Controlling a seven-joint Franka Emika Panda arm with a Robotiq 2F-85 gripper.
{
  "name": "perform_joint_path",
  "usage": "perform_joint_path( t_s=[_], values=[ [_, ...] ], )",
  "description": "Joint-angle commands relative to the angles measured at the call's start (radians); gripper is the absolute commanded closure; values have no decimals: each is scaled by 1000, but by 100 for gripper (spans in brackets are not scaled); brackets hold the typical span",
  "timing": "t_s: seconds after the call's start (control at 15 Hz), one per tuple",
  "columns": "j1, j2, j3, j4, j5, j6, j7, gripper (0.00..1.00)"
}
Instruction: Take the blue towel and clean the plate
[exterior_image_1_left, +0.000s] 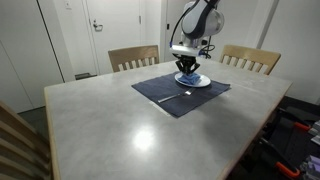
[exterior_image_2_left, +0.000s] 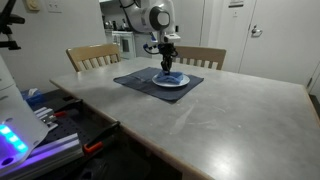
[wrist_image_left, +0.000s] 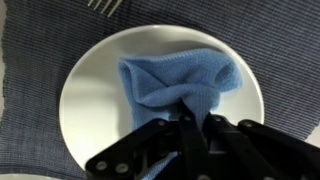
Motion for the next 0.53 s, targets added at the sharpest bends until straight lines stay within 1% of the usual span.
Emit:
perform_joint_path(
  t_s=[0.0,0.2,0.47],
  values=[
    [-21,28,30,12,68,80,-42,98],
    [52,39,-57,3,11,152,48,98],
    [150,48,-183,-15,-59,172,192,98]
  ],
)
